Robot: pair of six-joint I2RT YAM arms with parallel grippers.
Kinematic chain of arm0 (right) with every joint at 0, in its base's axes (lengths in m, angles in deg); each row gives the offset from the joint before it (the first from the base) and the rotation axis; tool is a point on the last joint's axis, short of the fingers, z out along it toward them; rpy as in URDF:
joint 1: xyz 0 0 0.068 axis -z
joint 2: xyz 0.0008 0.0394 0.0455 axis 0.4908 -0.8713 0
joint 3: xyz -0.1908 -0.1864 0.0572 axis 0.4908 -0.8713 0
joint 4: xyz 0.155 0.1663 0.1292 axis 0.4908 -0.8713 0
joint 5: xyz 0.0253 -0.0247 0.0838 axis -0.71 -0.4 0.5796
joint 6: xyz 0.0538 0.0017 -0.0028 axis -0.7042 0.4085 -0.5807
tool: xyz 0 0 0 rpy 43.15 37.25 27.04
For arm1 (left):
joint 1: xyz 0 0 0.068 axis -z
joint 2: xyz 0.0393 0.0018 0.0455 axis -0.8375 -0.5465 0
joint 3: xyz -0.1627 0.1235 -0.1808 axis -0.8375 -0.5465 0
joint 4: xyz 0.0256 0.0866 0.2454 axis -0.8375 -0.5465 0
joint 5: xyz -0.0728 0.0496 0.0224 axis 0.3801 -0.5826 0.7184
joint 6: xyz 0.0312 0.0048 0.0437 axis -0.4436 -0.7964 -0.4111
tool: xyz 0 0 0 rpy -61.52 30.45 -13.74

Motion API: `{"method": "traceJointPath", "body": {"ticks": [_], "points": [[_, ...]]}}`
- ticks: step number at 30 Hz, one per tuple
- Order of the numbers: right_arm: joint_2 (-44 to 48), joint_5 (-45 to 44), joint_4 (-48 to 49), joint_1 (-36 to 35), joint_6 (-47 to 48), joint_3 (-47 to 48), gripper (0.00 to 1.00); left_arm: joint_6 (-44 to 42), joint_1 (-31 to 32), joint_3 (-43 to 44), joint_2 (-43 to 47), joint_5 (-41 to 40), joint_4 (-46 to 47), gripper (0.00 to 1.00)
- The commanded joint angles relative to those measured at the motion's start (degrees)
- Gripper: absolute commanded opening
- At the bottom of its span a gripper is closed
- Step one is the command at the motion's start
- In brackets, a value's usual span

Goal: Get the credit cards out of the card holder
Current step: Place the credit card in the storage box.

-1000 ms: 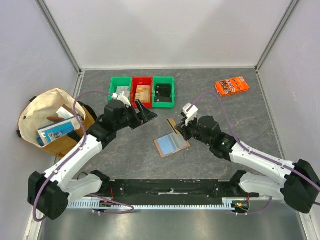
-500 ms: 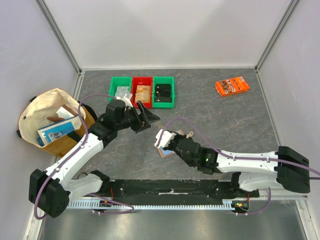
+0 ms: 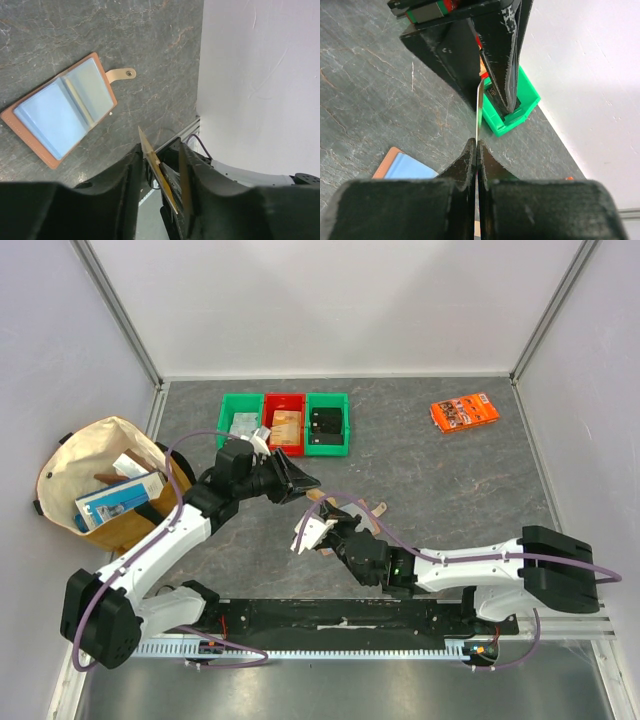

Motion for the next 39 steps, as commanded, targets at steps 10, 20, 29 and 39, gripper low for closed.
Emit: {"method": "traceJointPath", "body": {"ticks": [10, 20, 29, 39], "points": [[0.61, -1.4, -3.02, 0.52, -11.86, 3.98, 0.57, -10.92, -0.17, -2.54, 1.76, 1.11, 11.28, 0.02], [12.11, 17.82, -22.97, 21.85, -42.79, 2.58, 0.98, -23.23, -3.42, -3.68, 2.55, -5.56, 12.79, 0.02], [16.7, 46.72, -28.43, 46.46, -58.36, -0.67, 0.98, -30.53, -6.23, -0.52, -0.34, -9.69, 12.79, 0.02], [17.13, 63.81, -22.46, 58.08, -64.35, -5.33, 0.98, -38.97, -9.65, 3.78, -8.6, -22.36, 19.63, 0.02]]}}
